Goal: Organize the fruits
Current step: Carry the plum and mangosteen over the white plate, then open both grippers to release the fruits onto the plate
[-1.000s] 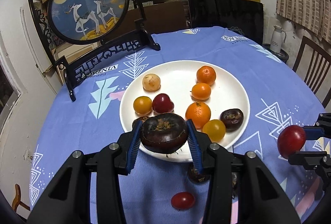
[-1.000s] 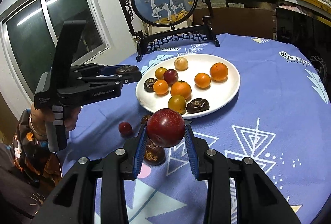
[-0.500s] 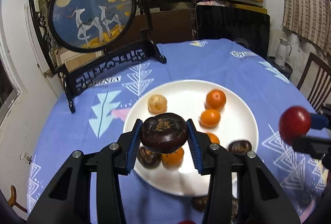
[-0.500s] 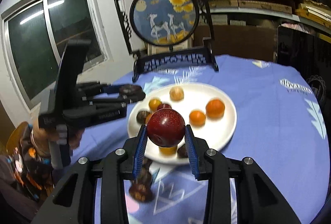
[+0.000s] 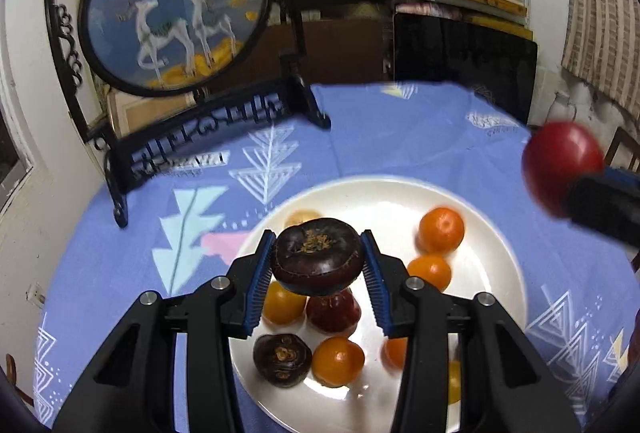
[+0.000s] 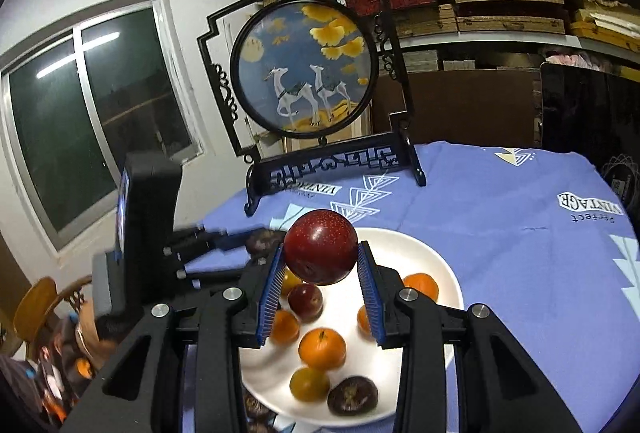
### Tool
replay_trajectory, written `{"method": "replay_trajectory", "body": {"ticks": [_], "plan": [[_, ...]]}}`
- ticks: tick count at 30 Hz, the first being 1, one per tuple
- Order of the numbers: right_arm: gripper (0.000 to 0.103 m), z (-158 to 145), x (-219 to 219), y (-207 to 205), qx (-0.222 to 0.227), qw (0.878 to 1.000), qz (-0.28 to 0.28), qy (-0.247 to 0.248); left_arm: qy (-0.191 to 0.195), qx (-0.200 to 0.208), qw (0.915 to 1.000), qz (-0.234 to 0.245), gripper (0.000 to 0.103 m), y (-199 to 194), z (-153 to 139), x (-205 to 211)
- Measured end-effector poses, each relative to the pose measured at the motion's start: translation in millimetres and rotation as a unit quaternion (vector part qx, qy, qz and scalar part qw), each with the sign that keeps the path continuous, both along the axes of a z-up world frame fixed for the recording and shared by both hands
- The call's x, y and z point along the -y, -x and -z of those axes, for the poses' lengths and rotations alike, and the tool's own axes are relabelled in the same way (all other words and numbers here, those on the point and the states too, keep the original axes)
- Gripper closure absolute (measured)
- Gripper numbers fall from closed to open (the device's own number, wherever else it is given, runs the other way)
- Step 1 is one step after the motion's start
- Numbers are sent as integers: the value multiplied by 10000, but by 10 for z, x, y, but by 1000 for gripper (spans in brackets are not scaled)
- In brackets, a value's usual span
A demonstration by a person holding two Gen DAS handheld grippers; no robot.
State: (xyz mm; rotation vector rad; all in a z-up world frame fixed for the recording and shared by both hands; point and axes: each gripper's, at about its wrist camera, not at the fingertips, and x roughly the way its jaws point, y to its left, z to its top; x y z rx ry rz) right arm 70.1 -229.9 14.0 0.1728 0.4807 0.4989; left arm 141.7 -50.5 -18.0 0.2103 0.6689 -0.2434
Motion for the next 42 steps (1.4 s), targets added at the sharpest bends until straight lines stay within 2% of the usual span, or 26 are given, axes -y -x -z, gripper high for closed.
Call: {"method": "replay_trajectory", "body": {"ticks": [3,8,25,26,27,28,29,30,32,36,42], "plan": [[66,152,-11,-117,-279,9995,-118,18,-69,-51,10000,26,61,-25,83,16],[66,291,-35,-189,-435,9989,5,181,-129,-56,9999,96,61,-12,136,46],[66,401,-59,-294,-475,9982,216,293,-122,-123,9998,57,61,-53,189,60],[64,413,-55,-304,-480,9982,235,277,-115,-121,9999,43,61,-57,194,61],[59,425,-46,-311,-460,9982,295,253,-99,-95,9999,29,59,-60,198,60],[41,436,-32,-310,-439,9981,361,243,-94,-52,9999,7,53,-59,195,59],[34,439,-18,-301,-415,9980,415,222,-123,38,9999,-70,33,-48,190,53],[34,435,-3,-293,-387,9982,423,186,-145,145,9997,-140,24,-31,174,40],[34,412,22,-283,-350,9984,430,146,-124,314,9993,-161,24,1,134,26],[28,425,32,-289,-392,9982,441,134,-98,276,9995,-143,24,-5,127,17],[28,441,44,-282,-474,9980,389,163,-77,146,9997,-173,22,-45,140,-17]]}}
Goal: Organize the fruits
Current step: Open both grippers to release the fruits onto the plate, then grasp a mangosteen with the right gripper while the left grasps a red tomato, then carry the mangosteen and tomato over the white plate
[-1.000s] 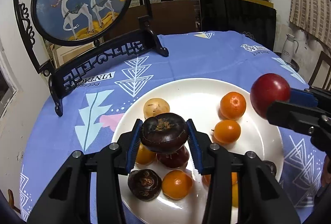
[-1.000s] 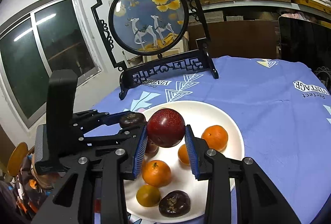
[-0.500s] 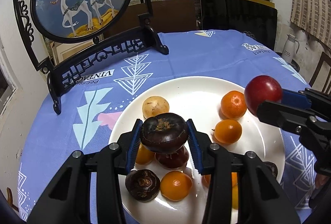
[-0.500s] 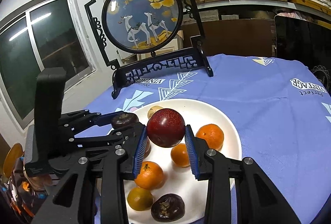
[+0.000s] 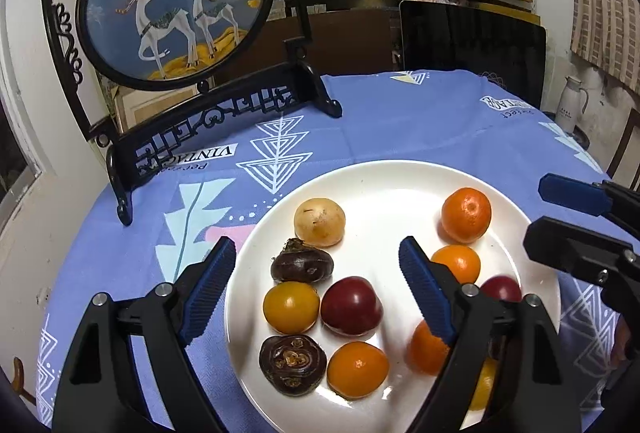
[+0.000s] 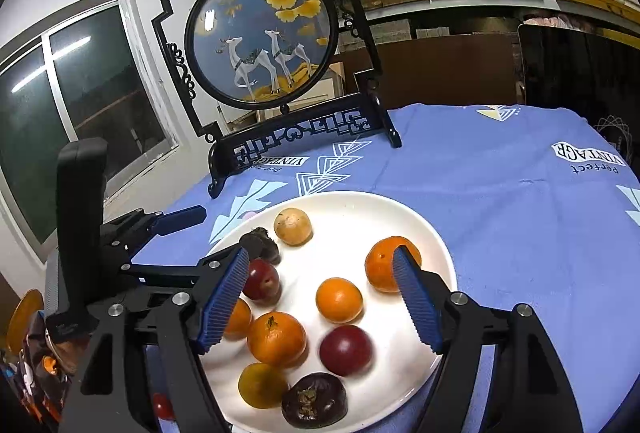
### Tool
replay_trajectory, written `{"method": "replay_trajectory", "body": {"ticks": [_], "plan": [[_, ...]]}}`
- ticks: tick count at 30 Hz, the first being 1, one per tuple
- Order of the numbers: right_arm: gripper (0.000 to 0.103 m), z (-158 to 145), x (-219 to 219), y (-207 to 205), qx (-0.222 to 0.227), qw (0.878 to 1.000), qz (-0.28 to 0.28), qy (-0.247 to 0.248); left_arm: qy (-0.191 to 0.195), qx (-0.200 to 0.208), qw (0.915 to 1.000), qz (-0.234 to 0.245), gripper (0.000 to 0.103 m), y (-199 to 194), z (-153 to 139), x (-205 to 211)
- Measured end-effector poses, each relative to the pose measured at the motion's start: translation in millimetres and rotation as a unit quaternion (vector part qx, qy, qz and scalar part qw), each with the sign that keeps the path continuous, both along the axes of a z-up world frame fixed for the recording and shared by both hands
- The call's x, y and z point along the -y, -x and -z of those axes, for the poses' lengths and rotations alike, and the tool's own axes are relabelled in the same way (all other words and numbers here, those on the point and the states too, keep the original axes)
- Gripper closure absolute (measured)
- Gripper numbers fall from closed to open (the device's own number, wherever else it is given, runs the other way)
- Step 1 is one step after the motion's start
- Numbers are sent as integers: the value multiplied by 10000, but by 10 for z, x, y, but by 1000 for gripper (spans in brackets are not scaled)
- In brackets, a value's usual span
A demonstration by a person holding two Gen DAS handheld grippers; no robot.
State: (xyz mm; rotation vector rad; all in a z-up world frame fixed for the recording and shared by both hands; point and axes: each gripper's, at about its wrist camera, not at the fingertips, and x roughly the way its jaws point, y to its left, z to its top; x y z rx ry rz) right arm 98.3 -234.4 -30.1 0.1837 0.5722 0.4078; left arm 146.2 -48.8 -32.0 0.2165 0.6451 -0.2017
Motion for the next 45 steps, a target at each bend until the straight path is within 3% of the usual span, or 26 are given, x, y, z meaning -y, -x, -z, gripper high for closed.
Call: {"method": "replay_trajectory", "body": {"ticks": [5,7,9,13,16,21,22,23,24,25,34,37,38,39,40,45], "plan": [[27,-123,-66,160,-10,9998,-164,-62,162,92,9998,-11,21,112,-157,-86],[21,-139,-99,345,-74,9995,-314,-73,301,213,9993,51,13,261,-224,-180],[19,-74,-157,631,-191,9986,-433,222,433,224,9987,130,9,419,-220,-298],[18,225,-320,1124,-701,9907,-784,860,246,-44,9996,119,9,722,-63,-537],[19,421,-494,1414,-794,9832,-928,1358,168,-202,9996,102,9,961,36,-735],[19,586,-726,1432,-1059,9779,-1005,1498,-83,-293,9995,118,9,1284,119,-915],[25,612,-756,1411,-1111,9768,-996,1536,-150,-294,9994,140,9,1359,135,-933],[46,645,-788,1382,-1210,9749,-1025,1562,-186,-315,9992,179,9,1402,146,-941],[59,664,-809,1367,-1283,9736,-1053,1569,-213,-342,9989,234,9,1440,161,-945],[63,659,-809,1354,-1293,9736,-1056,1554,-227,-364,9987,283,9,1486,181,-944],[63,487,-503,1630,-1086,9823,-826,1281,-495,-557,9926,958,9,1639,446,-498],[63,462,-448,1693,-1069,9835,-794,1224,-562,-701,9903,1059,19,1563,537,-358],[63,459,-437,1709,-1048,9837,-792,1224,-538,-851,9890,1086,33,1517,575,-334],[63,457,-431,1724,-1036,9839,-800,1214,-496,-1004,9878,1080,57,1476,609,-329],[63,456,-427,1729,-1031,9842,-803,1191,-378,-1241,9852,1125,70,1430,646,-338],[63,464,-428,1707,-1000,9851,-824,1128,-171,-1196,9861,1145,73,1501,575,-420]]}}
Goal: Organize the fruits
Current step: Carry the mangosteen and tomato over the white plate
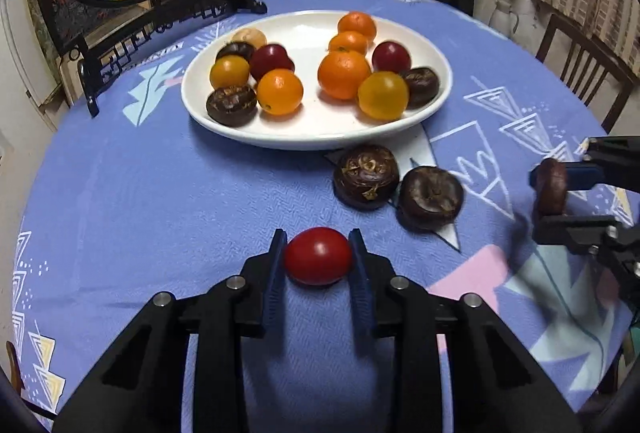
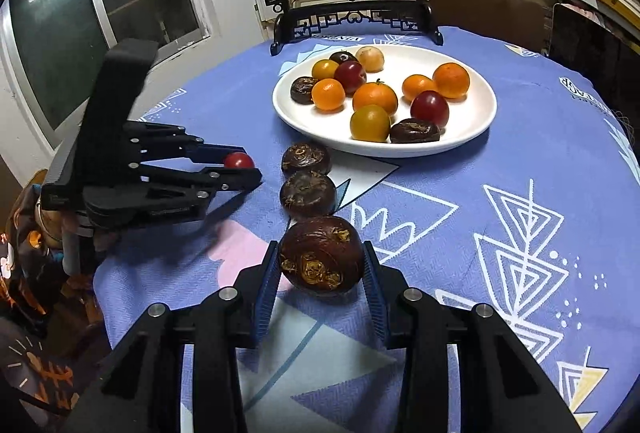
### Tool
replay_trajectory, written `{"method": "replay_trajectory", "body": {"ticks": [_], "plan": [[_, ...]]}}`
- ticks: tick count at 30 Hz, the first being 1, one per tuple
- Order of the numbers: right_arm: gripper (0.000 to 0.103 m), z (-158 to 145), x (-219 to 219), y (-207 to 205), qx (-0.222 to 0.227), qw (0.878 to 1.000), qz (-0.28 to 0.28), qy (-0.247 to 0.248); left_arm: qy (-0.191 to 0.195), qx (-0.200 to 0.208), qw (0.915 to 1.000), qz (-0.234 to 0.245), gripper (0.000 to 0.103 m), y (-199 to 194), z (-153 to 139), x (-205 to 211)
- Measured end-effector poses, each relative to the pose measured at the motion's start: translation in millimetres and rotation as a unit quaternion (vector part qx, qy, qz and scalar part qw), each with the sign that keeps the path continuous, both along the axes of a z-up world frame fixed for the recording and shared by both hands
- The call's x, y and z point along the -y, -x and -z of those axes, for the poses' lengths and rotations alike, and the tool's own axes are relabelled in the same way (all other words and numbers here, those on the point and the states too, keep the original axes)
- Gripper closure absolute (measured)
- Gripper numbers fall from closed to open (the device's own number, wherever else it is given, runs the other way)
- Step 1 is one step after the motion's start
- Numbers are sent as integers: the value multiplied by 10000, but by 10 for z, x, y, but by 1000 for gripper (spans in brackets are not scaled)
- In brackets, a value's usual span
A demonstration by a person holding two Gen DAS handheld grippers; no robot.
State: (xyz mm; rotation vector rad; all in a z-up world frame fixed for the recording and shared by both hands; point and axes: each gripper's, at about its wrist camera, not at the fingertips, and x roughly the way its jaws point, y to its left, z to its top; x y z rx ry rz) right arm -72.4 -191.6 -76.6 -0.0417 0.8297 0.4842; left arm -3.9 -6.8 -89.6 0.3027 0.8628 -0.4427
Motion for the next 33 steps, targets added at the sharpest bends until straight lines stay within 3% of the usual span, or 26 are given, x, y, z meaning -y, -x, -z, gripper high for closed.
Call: {"method": "replay_trajectory", "body": {"ticks": [12,22,29,33], "plan": [[63,-195,-40,-14,314,9995,-53,-71,-185,854,9956,-342,73,60,-518,4],[63,-1090,183,-216,1426,9889,171,-376,172,1380,9870,-809,72,-314,-1126,146],[63,-1405,412,-479,1750,9815,422,-648,159,1434,9851,-930,72,-594,-1137,281],[63,-1362,473,-717,1685,9819,487,-711,122,1385,9862,-901,72,-798,-1056,367]]}}
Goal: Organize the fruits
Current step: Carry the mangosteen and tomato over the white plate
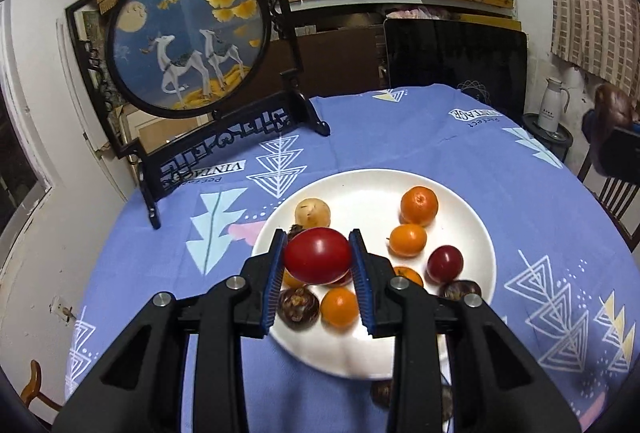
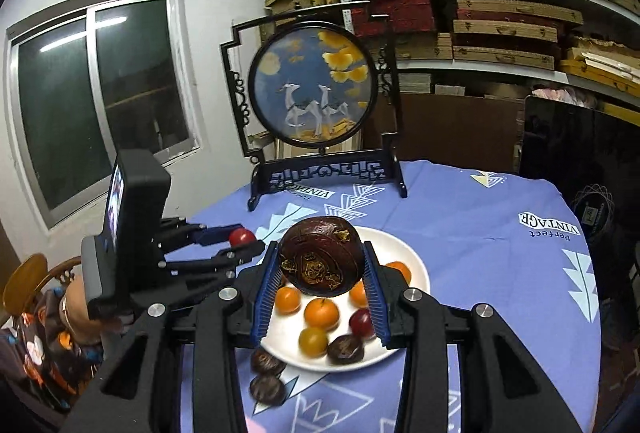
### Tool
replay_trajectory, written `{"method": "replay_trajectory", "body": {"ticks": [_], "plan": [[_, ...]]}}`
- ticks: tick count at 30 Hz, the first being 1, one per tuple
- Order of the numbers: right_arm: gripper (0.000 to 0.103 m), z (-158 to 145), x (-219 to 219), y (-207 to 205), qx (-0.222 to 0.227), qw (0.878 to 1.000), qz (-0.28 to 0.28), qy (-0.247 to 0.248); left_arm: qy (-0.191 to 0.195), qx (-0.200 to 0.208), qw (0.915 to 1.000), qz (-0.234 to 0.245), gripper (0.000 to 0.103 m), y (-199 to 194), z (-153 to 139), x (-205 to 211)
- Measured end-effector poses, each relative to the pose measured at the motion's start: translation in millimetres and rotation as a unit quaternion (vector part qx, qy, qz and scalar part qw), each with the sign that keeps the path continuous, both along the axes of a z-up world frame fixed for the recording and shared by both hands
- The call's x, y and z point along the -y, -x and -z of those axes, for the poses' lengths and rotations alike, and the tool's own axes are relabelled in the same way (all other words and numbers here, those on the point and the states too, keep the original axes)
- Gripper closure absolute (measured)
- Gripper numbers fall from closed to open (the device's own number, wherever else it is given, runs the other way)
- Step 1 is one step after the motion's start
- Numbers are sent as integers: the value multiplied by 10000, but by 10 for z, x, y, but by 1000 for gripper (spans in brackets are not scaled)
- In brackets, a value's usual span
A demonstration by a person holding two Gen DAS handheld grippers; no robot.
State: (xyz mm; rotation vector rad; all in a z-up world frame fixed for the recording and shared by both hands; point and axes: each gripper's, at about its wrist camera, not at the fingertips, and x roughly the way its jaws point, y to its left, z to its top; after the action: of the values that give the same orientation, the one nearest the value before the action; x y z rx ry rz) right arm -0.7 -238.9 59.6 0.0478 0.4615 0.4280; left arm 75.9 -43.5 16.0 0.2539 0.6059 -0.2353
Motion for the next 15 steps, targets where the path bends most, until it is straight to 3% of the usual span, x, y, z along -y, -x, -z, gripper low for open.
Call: {"method": "replay_trajectory", "body": {"ticks": [15], "plan": [[63,465,-161,-882,-434,9988,50,-212,74,-278,9995,-143,72,-674,331,156]]}}
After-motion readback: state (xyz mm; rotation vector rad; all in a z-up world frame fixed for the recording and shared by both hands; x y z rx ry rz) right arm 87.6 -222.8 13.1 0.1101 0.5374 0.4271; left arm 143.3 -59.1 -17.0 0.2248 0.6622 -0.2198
